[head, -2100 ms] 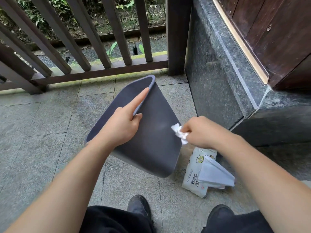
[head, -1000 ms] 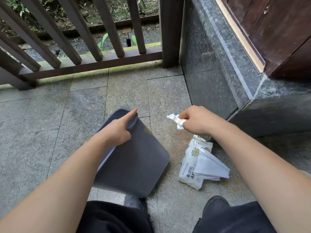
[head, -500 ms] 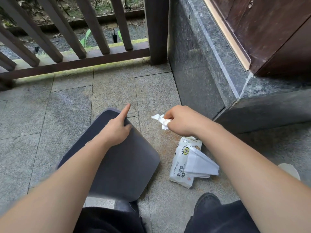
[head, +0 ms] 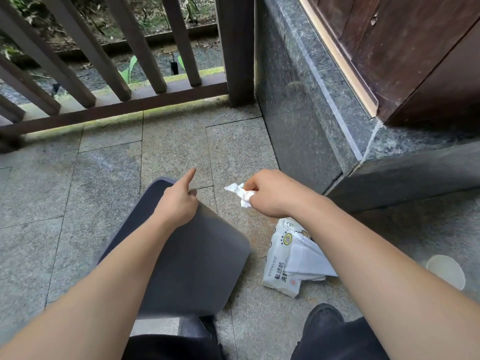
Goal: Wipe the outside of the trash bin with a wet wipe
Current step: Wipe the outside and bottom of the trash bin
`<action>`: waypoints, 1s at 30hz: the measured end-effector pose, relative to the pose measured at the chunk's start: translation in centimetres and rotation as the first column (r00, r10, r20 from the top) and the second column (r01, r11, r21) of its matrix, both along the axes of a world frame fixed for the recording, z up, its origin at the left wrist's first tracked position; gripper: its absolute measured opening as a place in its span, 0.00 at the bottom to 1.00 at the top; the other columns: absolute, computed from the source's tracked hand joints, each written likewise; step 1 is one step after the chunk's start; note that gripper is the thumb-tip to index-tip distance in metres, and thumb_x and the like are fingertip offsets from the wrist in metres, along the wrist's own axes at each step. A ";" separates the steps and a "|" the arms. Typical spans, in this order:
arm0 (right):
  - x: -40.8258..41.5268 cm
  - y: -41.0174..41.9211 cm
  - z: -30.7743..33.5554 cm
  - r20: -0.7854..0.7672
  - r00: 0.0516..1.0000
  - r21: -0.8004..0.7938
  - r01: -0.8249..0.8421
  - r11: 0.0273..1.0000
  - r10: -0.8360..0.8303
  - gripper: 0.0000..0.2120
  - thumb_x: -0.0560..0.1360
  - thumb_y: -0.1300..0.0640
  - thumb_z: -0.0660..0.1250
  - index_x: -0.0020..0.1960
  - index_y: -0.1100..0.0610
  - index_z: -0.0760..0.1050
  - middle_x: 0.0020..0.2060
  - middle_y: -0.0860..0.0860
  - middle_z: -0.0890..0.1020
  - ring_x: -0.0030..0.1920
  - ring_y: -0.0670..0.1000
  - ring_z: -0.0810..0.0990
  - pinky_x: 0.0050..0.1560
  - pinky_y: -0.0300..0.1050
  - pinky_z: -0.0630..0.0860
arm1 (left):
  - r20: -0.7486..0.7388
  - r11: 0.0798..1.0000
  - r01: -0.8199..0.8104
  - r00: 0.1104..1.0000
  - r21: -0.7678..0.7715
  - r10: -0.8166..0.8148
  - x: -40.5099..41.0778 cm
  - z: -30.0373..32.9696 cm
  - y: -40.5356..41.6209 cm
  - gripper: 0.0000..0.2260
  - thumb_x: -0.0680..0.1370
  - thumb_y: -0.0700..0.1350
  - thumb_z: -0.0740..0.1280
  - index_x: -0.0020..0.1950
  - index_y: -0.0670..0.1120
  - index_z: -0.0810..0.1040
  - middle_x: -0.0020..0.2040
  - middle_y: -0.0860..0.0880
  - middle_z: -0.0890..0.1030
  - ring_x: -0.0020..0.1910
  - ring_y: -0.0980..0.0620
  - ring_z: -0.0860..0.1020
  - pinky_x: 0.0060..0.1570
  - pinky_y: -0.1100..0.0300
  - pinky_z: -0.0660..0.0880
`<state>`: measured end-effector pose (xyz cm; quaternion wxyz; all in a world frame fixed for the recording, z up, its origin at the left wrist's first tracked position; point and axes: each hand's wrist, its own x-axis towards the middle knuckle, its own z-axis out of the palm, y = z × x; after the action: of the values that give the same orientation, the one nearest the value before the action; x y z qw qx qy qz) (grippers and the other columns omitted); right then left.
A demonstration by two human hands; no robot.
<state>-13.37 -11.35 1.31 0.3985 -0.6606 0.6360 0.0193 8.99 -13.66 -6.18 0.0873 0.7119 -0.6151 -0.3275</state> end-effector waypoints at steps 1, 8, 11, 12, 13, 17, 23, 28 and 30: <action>0.0 0.1 0.3 -0.005 1.000 -0.015 0.016 1.000 -0.016 0.14 0.71 0.62 0.60 0.38 0.45 0.76 0.36 0.49 0.72 0.43 0.57 0.72 0.30 0.41 0.62 | -0.033 1.000 -0.022 0.999 -0.021 0.021 0.5 1.1 0.4 0.26 0.85 0.44 0.58 0.81 0.61 0.59 0.75 0.49 0.72 0.46 0.56 0.81 0.37 0.63 0.71; -1.1 1.7 3.6 0.052 0.957 -0.399 0.283 0.872 -0.286 0.25 0.74 0.64 0.55 0.67 0.48 0.75 0.59 0.58 0.81 0.56 0.62 0.77 0.54 0.52 0.77 | -0.382 0.864 -0.262 0.920 -0.431 0.088 -0.5 10.8 4.2 0.25 0.86 0.45 0.59 0.81 0.60 0.60 0.71 0.66 0.67 0.65 0.75 0.66 0.56 0.82 0.59; -2.4 3.1 5.4 0.126 0.899 -0.601 0.405 0.689 -0.419 0.24 0.77 0.64 0.56 0.71 0.49 0.72 0.60 0.56 0.81 0.57 0.62 0.77 0.55 0.54 0.75 | -0.516 0.730 -0.389 0.855 -0.562 0.058 -1.9 13.6 5.9 0.23 0.86 0.42 0.59 0.80 0.53 0.64 0.69 0.70 0.70 0.65 0.77 0.68 0.59 0.80 0.62; -2.6 3.3 5.9 0.149 0.894 -0.617 0.419 0.667 -0.423 0.24 0.77 0.64 0.56 0.70 0.50 0.72 0.59 0.57 0.81 0.56 0.62 0.78 0.53 0.54 0.76 | -0.536 0.686 -0.422 0.842 -0.593 0.056 -2.1 14.4 6.2 0.22 0.85 0.41 0.59 0.80 0.51 0.64 0.69 0.70 0.69 0.68 0.75 0.67 0.62 0.78 0.62; -2.6 3.5 6.1 0.160 0.898 -0.621 0.415 0.665 -0.410 0.23 0.77 0.65 0.56 0.69 0.51 0.73 0.57 0.58 0.82 0.53 0.63 0.78 0.50 0.55 0.75 | -0.550 0.653 -0.445 0.834 -0.613 0.052 -2.1 15.0 6.2 0.23 0.85 0.40 0.59 0.81 0.49 0.64 0.70 0.69 0.68 0.70 0.73 0.65 0.65 0.76 0.61; -1.8 3.5 6.0 0.117 0.941 -0.646 0.316 0.695 -0.319 0.24 0.76 0.68 0.56 0.67 0.49 0.70 0.55 0.55 0.80 0.48 0.62 0.77 0.40 0.50 0.68 | -0.622 0.633 -0.496 0.782 -0.594 0.029 -2.0 15.6 5.7 0.22 0.85 0.38 0.60 0.80 0.45 0.65 0.75 0.59 0.70 0.74 0.67 0.64 0.74 0.66 0.60; 2.0 3.2 4.6 0.132 0.972 -0.578 0.236 0.781 -0.196 0.33 0.74 0.69 0.54 0.76 0.49 0.62 0.75 0.46 0.66 0.74 0.49 0.63 0.68 0.45 0.64 | -0.506 0.703 -0.348 0.863 -0.620 -0.019 -2.4 14.7 6.0 0.24 0.83 0.44 0.63 0.80 0.53 0.66 0.63 0.76 0.73 0.60 0.75 0.72 0.59 0.75 0.67; 7.4 6.2 4.4 0.273 0.962 -0.610 0.169 0.774 0.005 0.36 0.73 0.68 0.54 0.79 0.52 0.56 0.77 0.46 0.60 0.77 0.43 0.54 0.74 0.38 0.55 | -0.433 0.727 -0.310 0.901 -0.612 0.019 -2.5 13.7 6.1 0.25 0.82 0.45 0.64 0.79 0.56 0.67 0.38 0.54 0.74 0.42 0.63 0.69 0.44 0.65 0.73; 8.8 7.4 4.3 0.341 0.937 -0.626 0.167 0.762 0.075 0.33 0.74 0.67 0.54 0.79 0.56 0.57 0.77 0.48 0.60 0.77 0.43 0.53 0.75 0.38 0.53 | -0.429 0.736 -0.316 0.902 -0.598 0.038 -2.4 13.6 6.2 0.25 0.82 0.46 0.64 0.79 0.57 0.67 0.38 0.53 0.76 0.40 0.63 0.71 0.43 0.62 0.73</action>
<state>-4.54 -3.98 5.60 0.2523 -0.7338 0.5394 -0.3271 6.64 -7.48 7.44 0.4825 0.6124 -0.5880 -0.2157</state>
